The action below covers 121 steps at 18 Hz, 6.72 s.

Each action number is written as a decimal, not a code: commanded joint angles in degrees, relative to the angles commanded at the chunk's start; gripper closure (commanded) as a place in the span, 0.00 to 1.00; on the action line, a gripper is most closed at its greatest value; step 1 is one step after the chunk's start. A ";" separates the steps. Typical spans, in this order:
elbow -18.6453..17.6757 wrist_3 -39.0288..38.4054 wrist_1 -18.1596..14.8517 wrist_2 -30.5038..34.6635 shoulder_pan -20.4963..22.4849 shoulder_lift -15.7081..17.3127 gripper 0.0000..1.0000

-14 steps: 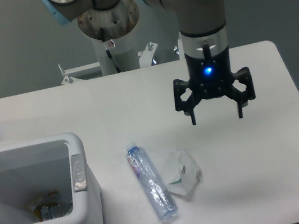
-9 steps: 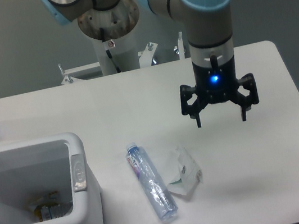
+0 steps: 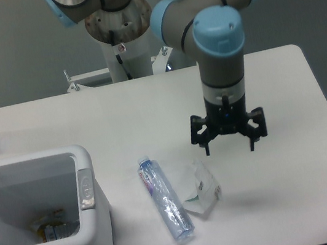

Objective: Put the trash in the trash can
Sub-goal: 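Lower the open gripper over the crumpled clear plastic wrapper, then close the gripper on the wrapper and lift it, then carry the wrapper over the white bin and open the gripper, then move the open gripper back and lower it over the plastic bottle, then close the gripper around the bottle's end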

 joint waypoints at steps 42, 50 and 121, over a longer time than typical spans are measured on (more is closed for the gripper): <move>16.25 -30.83 5.19 -18.90 -0.97 3.15 1.00; 16.34 -35.33 5.10 -18.81 -11.33 9.57 1.00; 9.31 -25.14 7.03 -2.46 -9.41 -20.66 0.31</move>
